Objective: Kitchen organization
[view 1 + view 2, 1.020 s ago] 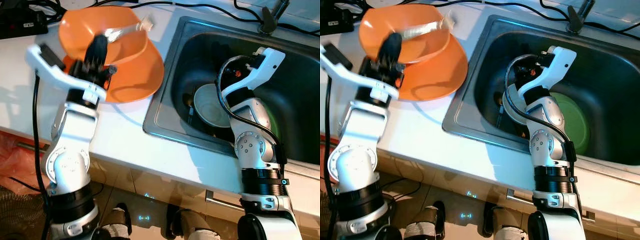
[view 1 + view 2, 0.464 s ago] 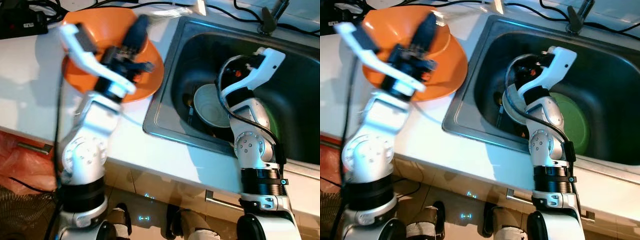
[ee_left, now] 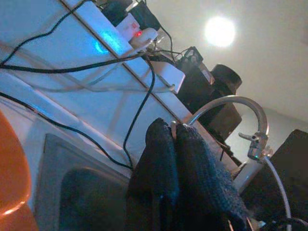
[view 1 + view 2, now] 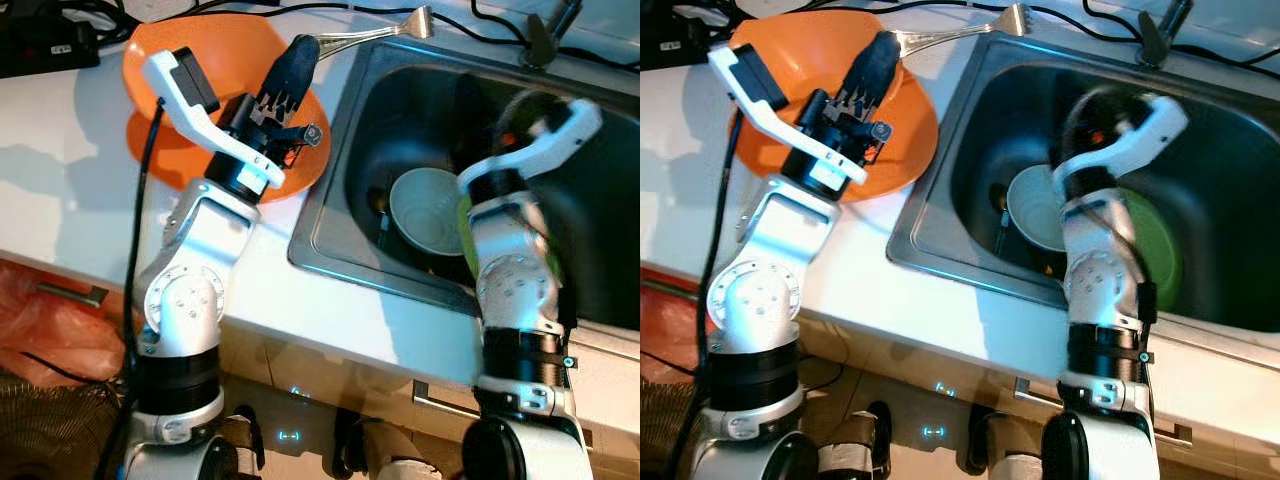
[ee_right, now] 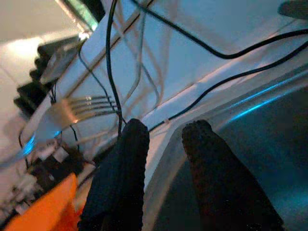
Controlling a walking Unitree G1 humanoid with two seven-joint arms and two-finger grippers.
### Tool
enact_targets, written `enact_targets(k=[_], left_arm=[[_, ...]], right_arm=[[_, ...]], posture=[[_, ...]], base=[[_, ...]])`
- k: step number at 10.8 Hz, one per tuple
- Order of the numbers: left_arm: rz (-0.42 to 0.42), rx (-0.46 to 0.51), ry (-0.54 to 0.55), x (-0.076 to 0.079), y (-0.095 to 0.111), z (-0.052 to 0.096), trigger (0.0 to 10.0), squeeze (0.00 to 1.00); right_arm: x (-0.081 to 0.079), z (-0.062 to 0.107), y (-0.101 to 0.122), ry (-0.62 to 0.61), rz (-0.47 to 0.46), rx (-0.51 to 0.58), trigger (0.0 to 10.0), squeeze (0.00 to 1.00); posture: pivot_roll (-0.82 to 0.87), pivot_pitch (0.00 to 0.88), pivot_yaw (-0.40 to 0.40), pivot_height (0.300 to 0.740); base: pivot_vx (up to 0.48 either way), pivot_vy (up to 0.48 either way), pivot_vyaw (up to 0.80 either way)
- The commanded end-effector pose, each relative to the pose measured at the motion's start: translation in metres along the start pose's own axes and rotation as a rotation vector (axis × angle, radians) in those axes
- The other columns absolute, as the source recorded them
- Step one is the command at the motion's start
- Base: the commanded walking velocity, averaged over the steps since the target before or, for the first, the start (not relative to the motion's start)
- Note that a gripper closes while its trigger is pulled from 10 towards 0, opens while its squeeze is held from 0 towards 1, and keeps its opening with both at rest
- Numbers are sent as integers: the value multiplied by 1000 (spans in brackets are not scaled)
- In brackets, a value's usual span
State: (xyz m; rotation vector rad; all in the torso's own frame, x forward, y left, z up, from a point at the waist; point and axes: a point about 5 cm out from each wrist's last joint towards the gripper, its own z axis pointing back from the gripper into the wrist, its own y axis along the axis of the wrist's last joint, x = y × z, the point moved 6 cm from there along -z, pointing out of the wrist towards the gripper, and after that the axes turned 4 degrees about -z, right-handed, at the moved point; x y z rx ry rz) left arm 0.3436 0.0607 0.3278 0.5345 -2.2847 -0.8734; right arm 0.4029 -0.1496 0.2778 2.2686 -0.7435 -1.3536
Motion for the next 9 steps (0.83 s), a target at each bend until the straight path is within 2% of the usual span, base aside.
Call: enact_targets(k=[1,2,3,5,8,9], left_arm=[[11,-4,-50,12,-3,-6,10000,0],[34,-11,-70,17,-8,-8,10000,0],[59,-20,-80,20,-12,-10,10000,0],[100,-32,-77,21,-20,-13,10000,0],[121,-22,-65,19,-20,-15,10000,0],[123,-15,-57,17,-19,-15,10000,0]], right_arm=[[2,0,4,-15,-46,14,10000,0],[0,1,4,-3,-55,10,10000,910],[-3,1,5,9,-73,10,10000,1000],[-12,2,9,51,-121,17,10000,1000],[-14,5,16,81,-196,31,10000,1000],[-17,6,15,96,-195,21,10000,831]], posture=[[126,231,-39,740],[124,226,-35,740],[122,223,-31,740],[116,214,-25,740],[111,208,-19,740],[112,209,-16,740]], base=[[0,0,0],[0,0,0],[0,0,0],[0,0,0],[0,0,0],[0,0,0]])
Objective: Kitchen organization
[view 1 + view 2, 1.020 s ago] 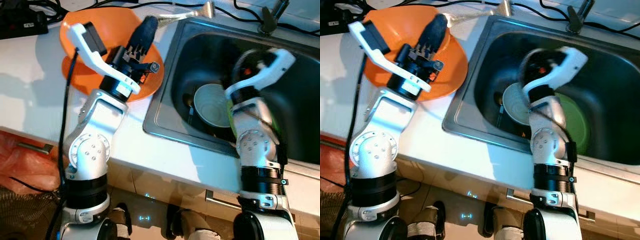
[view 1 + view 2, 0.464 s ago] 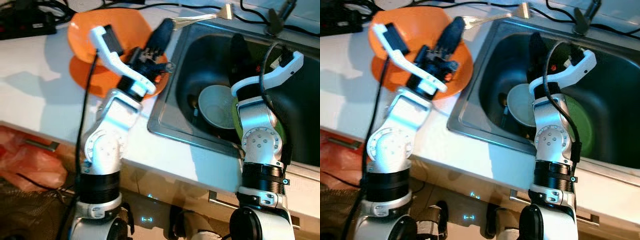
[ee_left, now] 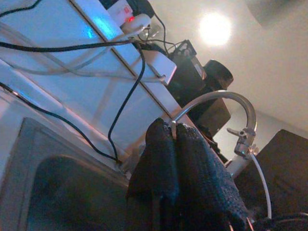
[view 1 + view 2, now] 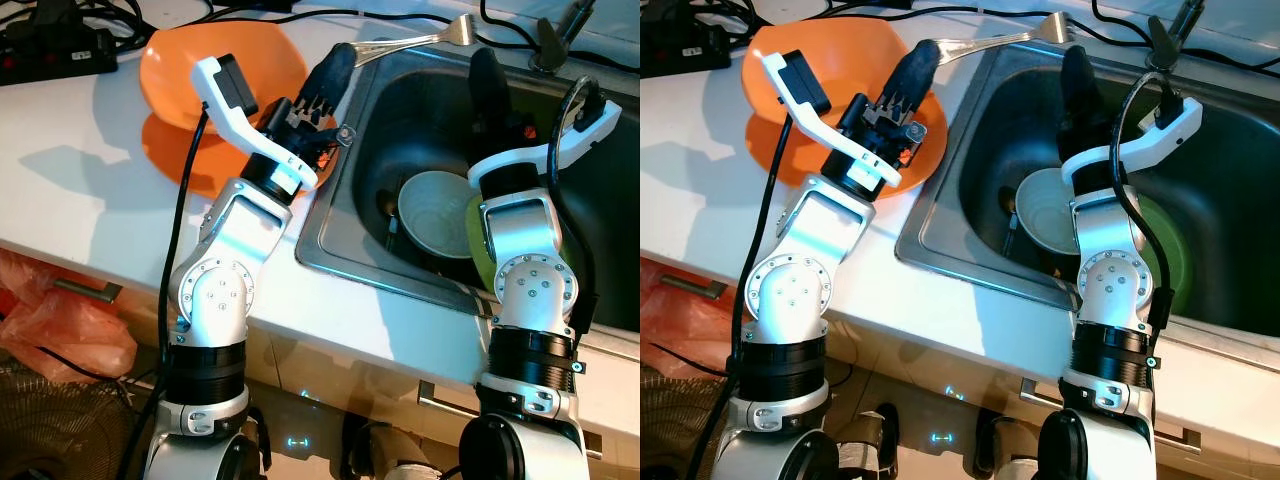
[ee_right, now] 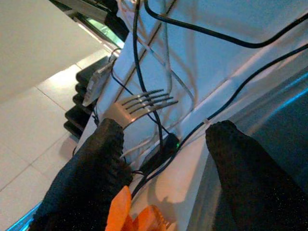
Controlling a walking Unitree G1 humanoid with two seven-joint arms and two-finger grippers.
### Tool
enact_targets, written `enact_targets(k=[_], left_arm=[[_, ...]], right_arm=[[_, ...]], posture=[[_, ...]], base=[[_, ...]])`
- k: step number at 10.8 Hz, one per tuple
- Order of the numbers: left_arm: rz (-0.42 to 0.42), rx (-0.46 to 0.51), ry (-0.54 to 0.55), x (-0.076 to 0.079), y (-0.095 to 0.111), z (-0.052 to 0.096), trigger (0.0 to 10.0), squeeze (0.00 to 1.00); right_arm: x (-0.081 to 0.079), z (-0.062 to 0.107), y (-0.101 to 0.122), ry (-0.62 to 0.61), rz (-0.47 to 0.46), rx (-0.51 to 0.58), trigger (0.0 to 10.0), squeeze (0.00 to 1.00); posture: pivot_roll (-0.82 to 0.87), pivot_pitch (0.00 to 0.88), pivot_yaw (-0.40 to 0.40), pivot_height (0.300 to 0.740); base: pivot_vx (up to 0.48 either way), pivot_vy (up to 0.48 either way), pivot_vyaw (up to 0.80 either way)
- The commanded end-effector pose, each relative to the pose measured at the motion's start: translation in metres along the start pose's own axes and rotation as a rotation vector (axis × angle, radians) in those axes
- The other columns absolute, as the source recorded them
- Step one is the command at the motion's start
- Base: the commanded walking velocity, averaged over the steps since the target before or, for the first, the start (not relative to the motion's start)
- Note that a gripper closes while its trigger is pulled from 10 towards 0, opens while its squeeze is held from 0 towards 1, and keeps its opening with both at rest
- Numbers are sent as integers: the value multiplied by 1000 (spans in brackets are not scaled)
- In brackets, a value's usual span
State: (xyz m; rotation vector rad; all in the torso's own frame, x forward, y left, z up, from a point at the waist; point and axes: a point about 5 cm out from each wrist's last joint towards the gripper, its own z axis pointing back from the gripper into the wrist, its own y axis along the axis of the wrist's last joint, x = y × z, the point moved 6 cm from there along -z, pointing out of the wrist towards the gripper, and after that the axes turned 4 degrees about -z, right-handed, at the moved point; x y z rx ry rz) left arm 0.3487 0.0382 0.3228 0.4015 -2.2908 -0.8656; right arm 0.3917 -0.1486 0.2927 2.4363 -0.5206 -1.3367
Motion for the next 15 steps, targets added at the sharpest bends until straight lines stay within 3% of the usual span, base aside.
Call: enact_targets(k=[1,11,15], left_arm=[[30,14,-39,11,0,-5,10000,0],[59,-152,-83,23,-42,-2,10000,0],[60,-177,-79,24,-49,0,10000,0]], right_arm=[[-4,4,3,22,-10,5,10000,0],[-10,4,0,45,-78,-2,10000,0],[-10,4,0,40,-88,0,10000,0]], posture=[[114,212,-16,740],[115,254,-16,740],[116,259,-18,740]], base=[[0,0,0],[0,0,0],[0,0,0]])
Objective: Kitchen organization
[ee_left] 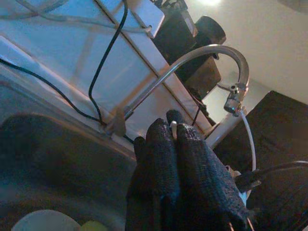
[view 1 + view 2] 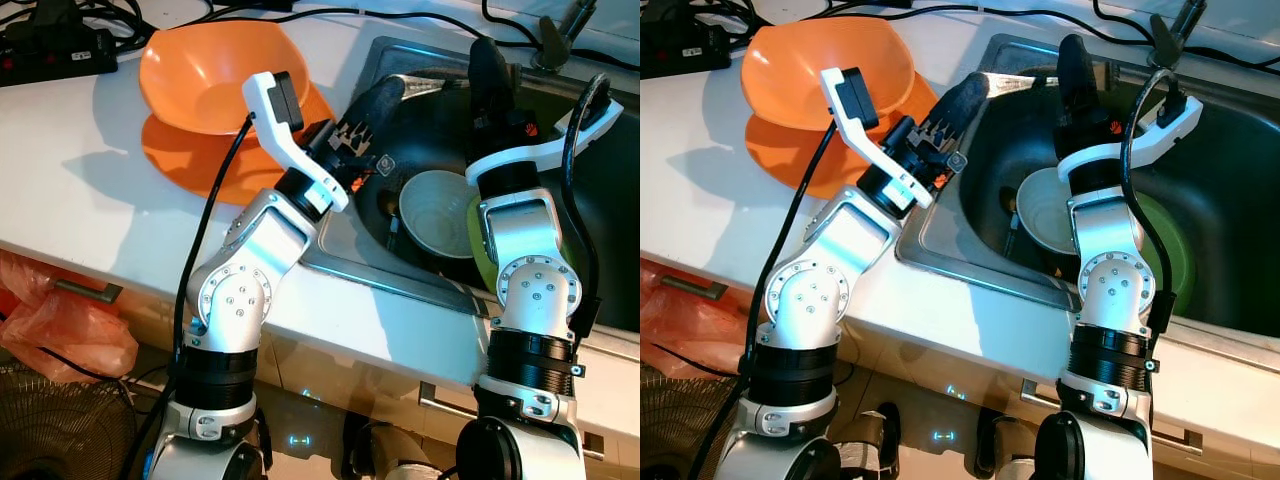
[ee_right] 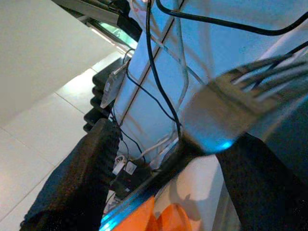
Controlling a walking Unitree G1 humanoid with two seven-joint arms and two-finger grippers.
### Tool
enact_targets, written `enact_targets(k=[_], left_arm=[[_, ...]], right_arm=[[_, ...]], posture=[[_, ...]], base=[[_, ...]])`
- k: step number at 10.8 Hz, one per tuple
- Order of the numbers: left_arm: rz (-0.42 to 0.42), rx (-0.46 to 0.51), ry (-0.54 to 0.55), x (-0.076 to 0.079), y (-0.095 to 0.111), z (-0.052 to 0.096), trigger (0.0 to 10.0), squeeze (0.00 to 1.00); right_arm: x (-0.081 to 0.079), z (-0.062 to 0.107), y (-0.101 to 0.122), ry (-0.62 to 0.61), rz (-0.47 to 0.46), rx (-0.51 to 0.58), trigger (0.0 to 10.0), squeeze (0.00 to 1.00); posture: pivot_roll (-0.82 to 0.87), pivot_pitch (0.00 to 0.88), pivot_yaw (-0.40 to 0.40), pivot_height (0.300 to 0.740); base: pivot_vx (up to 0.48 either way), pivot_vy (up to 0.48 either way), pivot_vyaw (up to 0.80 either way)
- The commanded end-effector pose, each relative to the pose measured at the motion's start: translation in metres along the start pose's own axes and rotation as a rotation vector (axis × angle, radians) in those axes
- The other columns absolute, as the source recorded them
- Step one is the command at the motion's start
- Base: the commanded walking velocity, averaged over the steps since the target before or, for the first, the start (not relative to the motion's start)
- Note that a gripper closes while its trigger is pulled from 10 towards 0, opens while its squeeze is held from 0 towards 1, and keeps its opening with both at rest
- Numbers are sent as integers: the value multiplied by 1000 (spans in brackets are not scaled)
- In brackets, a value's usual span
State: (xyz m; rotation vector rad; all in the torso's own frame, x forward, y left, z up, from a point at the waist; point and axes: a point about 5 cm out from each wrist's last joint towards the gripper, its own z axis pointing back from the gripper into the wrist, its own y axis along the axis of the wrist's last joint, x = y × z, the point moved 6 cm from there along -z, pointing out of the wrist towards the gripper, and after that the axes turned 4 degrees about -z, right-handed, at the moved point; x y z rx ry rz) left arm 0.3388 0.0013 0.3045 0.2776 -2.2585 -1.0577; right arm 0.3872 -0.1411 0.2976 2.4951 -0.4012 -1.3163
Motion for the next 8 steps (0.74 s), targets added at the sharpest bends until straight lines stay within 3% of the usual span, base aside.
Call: enact_targets(k=[1,2,3,4,8], left_arm=[[26,-28,-13,6,-13,-1,10000,0],[19,-33,-6,5,-14,-1,10000,0],[18,-30,-5,5,-13,-1,10000,0],[18,-27,-2,5,-13,-1,10000,0],[26,35,34,0,-3,-2,10000,0]], right_arm=[[0,3,4,-3,-4,15,10000,0],[0,3,4,-6,-5,19,4706,0],[1,3,5,-10,-6,24,2039,0],[1,3,5,-10,-7,26,0,0],[-2,4,4,2,-18,22,0,0]], posture=[[117,259,-18,740],[117,261,-18,740],[117,260,-18,740],[117,260,-18,740],[117,261,-17,740]], base=[[0,0,0],[0,0,0],[0,0,0],[0,0,0],[0,0,0]])
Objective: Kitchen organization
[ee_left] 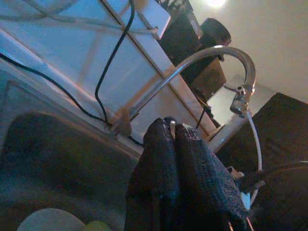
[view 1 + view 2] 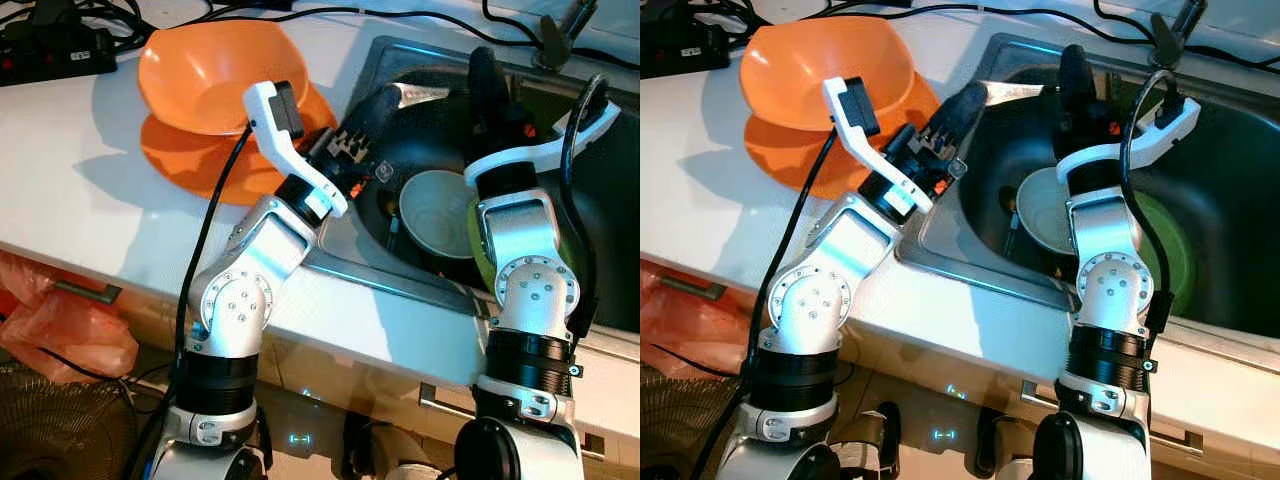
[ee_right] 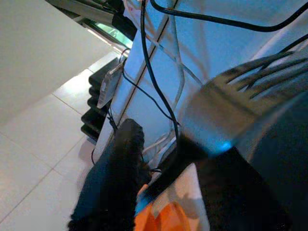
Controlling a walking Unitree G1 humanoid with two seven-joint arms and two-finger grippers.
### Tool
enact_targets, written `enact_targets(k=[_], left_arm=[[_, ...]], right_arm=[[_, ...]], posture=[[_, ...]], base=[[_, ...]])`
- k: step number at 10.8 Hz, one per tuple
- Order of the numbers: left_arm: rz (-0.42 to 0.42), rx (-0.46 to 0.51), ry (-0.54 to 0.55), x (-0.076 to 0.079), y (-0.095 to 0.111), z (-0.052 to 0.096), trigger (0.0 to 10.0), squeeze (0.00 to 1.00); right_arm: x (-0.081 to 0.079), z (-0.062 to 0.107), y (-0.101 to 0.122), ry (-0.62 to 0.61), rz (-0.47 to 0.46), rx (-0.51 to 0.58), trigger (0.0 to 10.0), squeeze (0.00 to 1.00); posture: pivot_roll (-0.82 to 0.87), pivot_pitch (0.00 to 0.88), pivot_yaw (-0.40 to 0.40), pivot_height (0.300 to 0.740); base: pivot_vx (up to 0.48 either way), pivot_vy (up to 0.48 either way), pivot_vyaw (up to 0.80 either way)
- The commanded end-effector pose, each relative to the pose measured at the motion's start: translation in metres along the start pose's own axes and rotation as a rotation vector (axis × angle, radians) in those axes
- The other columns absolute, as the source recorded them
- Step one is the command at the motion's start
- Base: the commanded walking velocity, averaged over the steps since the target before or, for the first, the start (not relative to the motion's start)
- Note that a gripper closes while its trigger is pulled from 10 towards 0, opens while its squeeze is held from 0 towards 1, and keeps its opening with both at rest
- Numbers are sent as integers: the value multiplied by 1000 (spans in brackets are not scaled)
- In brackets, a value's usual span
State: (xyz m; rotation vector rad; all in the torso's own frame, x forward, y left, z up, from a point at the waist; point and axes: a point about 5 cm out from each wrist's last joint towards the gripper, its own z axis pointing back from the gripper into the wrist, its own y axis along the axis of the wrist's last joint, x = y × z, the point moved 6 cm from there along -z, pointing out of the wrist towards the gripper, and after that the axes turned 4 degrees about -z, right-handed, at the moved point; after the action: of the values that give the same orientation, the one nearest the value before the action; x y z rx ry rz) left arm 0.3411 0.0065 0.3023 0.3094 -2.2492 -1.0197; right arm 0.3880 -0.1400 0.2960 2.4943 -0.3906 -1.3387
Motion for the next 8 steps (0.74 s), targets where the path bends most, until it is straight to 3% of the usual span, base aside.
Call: enact_targets(k=[1,5,6,8], left_arm=[[37,22,9,4,-2,-5,10000,0],[-8,-42,19,1,-16,-3,10000,0],[-13,-75,20,1,-23,-2,10000,1000],[-56,-141,60,-7,-34,-1,10000,1000]], right_arm=[[-3,4,6,17,-7,20,0,0],[-3,4,6,14,-11,24,0,0],[-3,4,6,14,-12,26,0,0],[-2,3,8,12,-18,33,0,0]], posture=[[116,262,-16,740],[115,256,-14,740],[112,255,-14,740],[114,252,-13,740]], base=[[0,0,0],[0,0,0],[0,0,0],[0,0,0]])
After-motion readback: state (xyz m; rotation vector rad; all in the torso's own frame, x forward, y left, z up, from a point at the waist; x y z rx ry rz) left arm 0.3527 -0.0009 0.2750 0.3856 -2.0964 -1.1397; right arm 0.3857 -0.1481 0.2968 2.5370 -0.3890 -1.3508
